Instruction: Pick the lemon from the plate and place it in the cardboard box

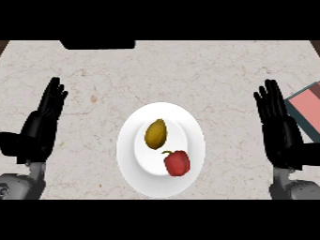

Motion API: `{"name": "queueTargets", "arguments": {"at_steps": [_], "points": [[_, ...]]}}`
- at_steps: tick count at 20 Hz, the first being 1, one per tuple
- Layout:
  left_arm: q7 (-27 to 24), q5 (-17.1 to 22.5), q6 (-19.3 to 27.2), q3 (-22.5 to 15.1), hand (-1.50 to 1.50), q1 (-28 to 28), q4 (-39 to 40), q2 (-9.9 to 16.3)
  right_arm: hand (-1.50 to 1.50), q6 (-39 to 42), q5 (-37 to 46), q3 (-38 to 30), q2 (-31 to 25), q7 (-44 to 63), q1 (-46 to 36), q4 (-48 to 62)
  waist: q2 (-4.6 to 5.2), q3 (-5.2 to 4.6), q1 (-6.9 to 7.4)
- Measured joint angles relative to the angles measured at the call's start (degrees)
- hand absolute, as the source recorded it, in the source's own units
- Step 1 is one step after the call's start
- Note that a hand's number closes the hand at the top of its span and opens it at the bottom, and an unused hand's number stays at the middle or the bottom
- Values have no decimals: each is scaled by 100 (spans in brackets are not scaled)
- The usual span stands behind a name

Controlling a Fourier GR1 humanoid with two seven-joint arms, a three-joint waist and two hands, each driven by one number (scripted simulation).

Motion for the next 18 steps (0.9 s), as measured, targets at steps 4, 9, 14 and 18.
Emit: {"name": "queueTargets", "arguments": {"at_steps": [4,9,14,18], "points": [[113,66,82,80,0,20,6,-134,150,-964,426,-188,314,-134,480,-236,-93,41,-10],[355,321,160,247,0,112,-121,-211,-150,-2290,1408,-446,340,-77,1540,14,-92,22,-80],[661,538,47,296,0,166,-294,-193,-150,-3786,2790,169,854,-274,2249,-97,-114,46,50],[908,544,70,260,0,104,-449,-203,-150,-3926,4090,842,840,387,2686,-403,-106,44,121]]}}
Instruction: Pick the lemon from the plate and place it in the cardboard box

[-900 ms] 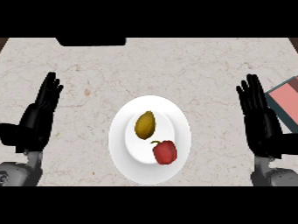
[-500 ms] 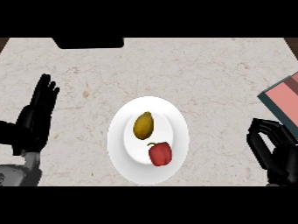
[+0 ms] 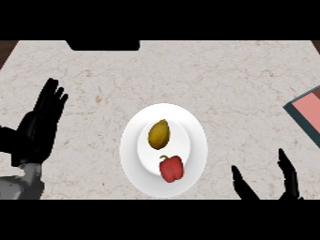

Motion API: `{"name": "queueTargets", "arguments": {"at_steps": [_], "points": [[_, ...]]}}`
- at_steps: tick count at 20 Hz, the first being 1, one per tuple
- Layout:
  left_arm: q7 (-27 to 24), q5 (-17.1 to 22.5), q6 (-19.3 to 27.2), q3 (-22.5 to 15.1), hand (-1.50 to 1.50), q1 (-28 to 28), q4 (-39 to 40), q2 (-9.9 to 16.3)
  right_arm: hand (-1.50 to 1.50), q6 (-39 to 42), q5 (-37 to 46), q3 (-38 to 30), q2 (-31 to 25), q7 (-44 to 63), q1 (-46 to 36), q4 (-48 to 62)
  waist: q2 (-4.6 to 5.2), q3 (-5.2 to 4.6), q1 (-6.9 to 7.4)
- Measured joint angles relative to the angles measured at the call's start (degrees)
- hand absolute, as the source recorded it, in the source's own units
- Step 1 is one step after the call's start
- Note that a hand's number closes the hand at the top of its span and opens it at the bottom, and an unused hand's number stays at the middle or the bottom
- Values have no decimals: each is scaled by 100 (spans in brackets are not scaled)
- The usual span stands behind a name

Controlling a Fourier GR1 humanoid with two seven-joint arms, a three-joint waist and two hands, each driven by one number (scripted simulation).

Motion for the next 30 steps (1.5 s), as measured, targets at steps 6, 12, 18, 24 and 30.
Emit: {"name": "queueTargets", "arguments": {"at_steps": [6,12,18,24,30], "points": [[87,13,-41,36,0,-78,-50,44,-150,1259,1094,613,-478,1418,521,-512,36,-25,101],[112,12,-72,16,0,-111,-11,-7,-150,2840,1919,1134,-421,3484,213,-1563,41,-22,147],[135,4,-147,35,0,-133,61,-56,-150,4088,2559,1634,61,5600,-1272,-2220,20,0,135],[49,-75,-203,99,0,-33,67,-149,-150,4350,2560,1823,165,6397,-2712,-1721,3,14,104],[35,-114,-244,176,0,-98,199,-217,-150,4333,2302,1754,182,6658,-3313,-1162,3,20,79]]}}
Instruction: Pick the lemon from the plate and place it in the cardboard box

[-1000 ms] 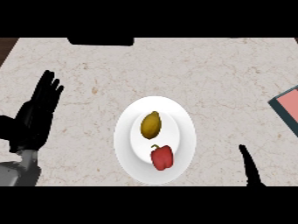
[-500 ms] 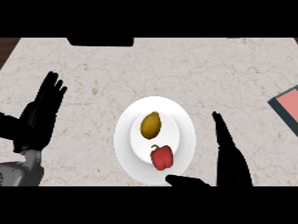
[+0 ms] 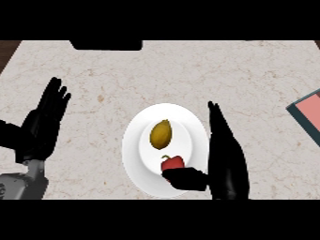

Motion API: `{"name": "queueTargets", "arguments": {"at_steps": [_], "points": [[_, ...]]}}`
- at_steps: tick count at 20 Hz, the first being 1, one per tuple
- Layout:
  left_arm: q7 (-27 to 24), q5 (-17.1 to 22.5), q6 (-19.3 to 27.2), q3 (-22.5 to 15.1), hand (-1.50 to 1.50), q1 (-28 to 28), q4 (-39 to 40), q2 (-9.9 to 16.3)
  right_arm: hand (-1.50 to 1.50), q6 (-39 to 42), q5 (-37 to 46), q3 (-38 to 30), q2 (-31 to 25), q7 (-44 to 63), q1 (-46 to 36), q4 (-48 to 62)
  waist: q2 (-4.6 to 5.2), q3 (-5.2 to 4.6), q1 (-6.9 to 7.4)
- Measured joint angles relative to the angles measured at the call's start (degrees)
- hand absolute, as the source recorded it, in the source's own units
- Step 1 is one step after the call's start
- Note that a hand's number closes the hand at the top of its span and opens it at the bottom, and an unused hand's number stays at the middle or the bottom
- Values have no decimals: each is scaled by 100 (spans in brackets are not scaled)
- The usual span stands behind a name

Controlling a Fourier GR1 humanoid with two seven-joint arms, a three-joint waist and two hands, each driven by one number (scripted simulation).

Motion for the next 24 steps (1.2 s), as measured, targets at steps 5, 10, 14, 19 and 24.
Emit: {"name": "queueTargets", "arguments": {"at_steps": [5,10,14,19,24], "points": [[102,-42,-4,34,0,40,-117,-21,-150,-291,-220,46,4,-46,-348,640,-3,4,14],[203,-97,-10,51,0,82,-238,-32,-150,-548,-270,71,3,-83,-532,1071,-7,5,4],[147,-98,-85,118,0,65,-181,-68,-150,-721,-296,65,4,-98,-631,1282,-7,5,-15],[177,-135,-121,169,0,95,-201,-89,-150,-947,-480,77,6,-156,-786,1651,-7,5,-5],[99,-169,-206,230,0,93,-120,-155,-150,-1216,-731,32,12,-287,-1014,2170,-2,6,-10]]}}
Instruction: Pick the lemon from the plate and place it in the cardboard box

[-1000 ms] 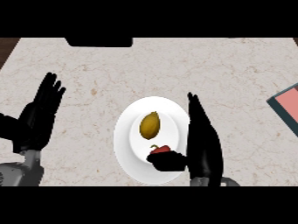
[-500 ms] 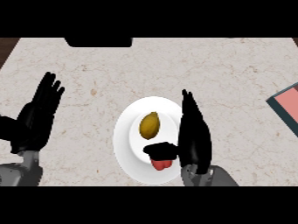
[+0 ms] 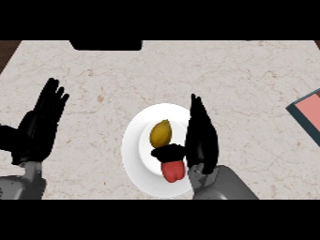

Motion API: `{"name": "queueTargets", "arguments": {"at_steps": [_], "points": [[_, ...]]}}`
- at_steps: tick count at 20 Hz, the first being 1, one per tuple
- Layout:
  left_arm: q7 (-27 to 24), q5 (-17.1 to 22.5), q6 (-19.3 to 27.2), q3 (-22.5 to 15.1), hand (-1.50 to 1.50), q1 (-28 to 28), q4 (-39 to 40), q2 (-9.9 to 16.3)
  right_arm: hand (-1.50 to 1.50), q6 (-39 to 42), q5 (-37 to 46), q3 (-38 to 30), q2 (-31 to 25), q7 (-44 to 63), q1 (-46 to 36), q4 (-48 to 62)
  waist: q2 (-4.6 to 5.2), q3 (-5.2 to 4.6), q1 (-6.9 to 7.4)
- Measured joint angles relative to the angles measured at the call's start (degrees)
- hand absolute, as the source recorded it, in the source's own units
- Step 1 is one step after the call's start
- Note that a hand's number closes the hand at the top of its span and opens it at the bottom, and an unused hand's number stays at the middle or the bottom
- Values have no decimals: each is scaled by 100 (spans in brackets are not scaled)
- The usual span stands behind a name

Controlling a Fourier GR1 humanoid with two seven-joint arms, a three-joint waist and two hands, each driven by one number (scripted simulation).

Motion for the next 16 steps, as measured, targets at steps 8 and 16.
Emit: {"name": "queueTargets", "arguments": {"at_steps": [8,16], "points": [[54,-90,-18,49,0,-17,-29,-78,-150,-298,-3,226,-3,60,-82,503,-5,0,-5],[163,-139,-122,128,0,-11,-90,-113,-150,-642,-372,358,2,-43,-309,962,-4,0,7]]}}
